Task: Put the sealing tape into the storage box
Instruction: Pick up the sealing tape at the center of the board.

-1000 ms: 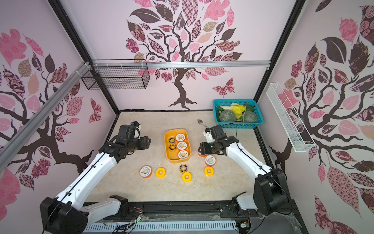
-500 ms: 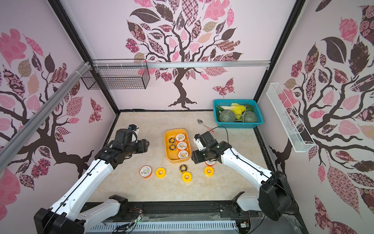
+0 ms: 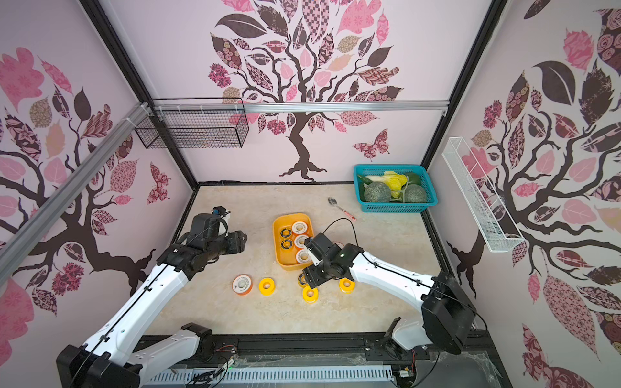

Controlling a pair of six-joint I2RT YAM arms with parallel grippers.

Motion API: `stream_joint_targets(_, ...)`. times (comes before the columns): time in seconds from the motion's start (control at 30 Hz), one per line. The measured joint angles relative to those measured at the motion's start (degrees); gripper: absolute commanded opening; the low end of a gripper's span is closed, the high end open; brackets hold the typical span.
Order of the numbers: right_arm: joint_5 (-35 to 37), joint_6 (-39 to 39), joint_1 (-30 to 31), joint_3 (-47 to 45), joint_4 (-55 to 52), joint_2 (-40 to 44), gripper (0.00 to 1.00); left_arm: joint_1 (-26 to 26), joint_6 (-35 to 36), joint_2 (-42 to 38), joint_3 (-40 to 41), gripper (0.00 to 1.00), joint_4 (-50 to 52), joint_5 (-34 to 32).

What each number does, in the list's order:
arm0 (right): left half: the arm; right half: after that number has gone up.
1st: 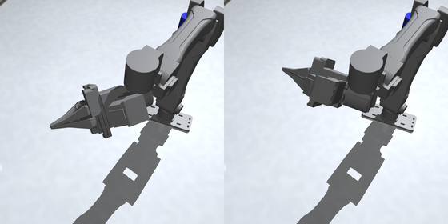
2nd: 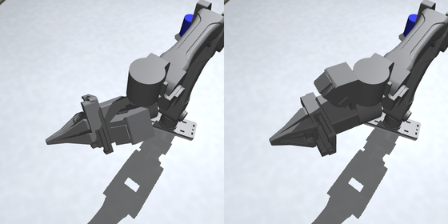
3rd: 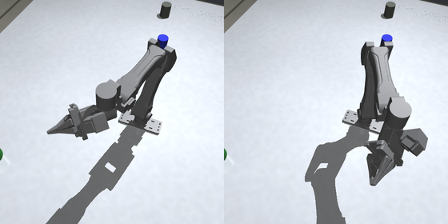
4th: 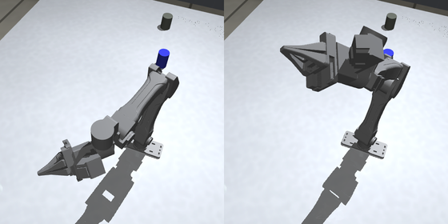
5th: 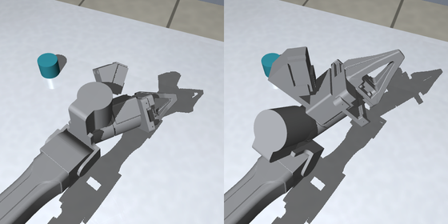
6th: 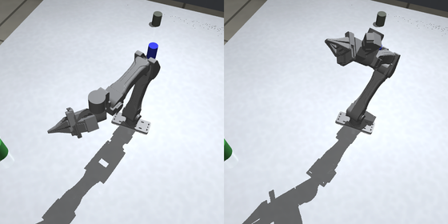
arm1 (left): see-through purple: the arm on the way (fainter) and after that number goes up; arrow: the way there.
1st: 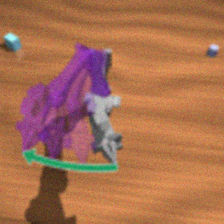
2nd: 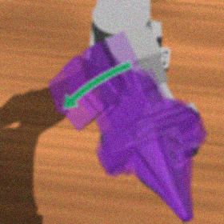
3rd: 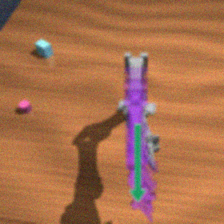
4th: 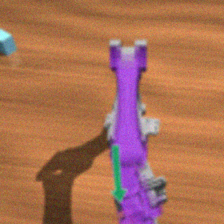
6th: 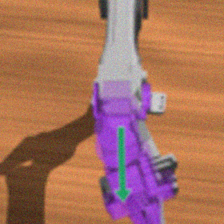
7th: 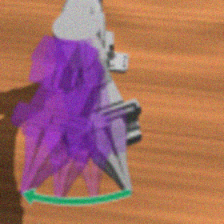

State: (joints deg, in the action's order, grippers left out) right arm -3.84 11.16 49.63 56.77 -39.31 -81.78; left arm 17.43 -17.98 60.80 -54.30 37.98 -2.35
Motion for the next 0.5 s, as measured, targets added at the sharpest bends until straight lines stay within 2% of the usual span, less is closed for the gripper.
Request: stream_joint_targets(0.5,3.6,3.0,4.4,6.7,0.9,-12.1,0.77,0.0,0.0,0.3,0.0,0.66,0.0,0.0)
